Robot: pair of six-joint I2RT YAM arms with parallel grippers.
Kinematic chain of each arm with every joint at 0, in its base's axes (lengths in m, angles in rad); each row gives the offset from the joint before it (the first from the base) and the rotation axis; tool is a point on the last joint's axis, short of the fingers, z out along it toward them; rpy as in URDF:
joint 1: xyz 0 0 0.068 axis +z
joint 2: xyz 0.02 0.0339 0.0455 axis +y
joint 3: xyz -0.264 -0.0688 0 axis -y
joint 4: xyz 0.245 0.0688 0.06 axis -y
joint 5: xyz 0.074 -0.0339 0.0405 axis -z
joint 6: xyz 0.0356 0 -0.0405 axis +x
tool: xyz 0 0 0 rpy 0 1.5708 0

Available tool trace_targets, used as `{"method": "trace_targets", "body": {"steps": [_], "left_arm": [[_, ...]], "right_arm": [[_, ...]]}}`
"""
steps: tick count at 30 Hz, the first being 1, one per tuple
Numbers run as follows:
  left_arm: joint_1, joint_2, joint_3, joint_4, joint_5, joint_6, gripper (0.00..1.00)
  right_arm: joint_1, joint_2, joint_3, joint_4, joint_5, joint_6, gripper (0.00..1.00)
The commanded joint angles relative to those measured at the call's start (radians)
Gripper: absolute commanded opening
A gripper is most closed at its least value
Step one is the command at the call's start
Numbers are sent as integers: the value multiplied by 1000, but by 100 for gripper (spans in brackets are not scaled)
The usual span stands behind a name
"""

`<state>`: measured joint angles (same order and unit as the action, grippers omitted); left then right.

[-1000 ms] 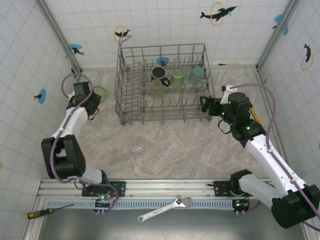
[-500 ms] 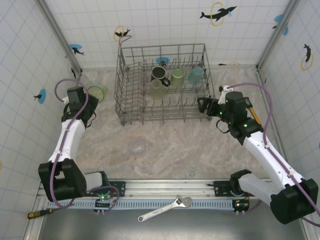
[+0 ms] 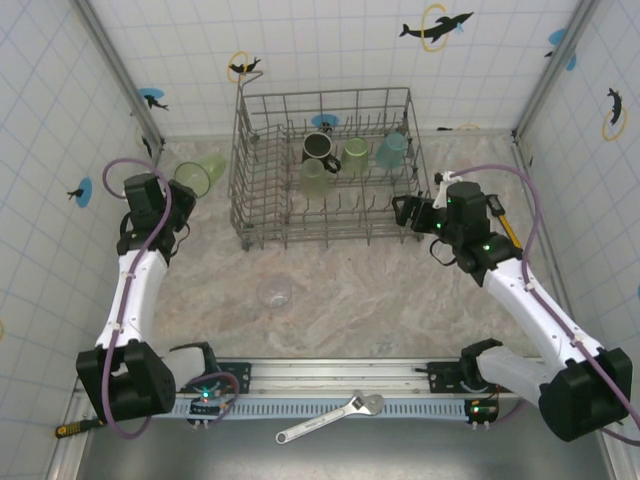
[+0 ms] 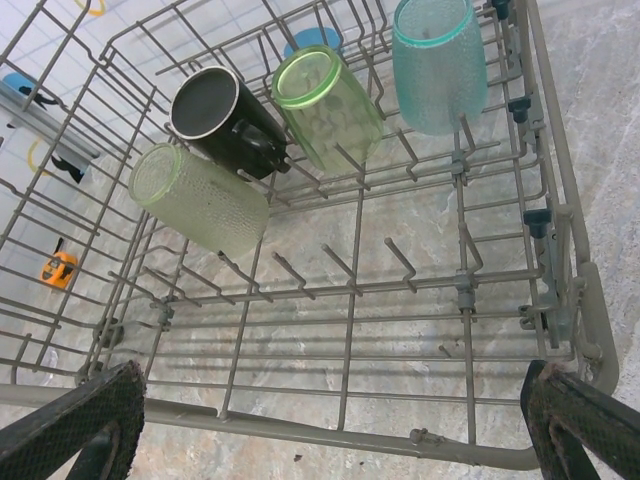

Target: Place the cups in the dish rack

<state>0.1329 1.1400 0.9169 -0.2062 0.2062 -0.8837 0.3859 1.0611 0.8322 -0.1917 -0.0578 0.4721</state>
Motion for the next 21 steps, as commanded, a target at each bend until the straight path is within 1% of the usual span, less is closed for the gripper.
{"method": "trace_targets", "body": {"steps": [1,3,7,11,14,18,21], "left_arm": [[8,-45,44,88,63,5,0],[8,-59,41,116,71,6,0],[8,-64,50,177,125,-11,0],[8,-38,51,238,218,-53,0],[8,-16,51,288,282,-97,0],[8,-7,-3,423,369,-193,0],[-2,21,-8,469,433,-237,0]], "right_arm": [[15,11,11,36,-7,12,100],[22,16,14,35,-4,11,100],[32,25,19,31,0,12,100],[41,34,22,38,5,11,100],[45,44,28,33,3,11,100],[48,51,28,40,-6,14,100],[47,57,35,44,-12,5,100]]}}
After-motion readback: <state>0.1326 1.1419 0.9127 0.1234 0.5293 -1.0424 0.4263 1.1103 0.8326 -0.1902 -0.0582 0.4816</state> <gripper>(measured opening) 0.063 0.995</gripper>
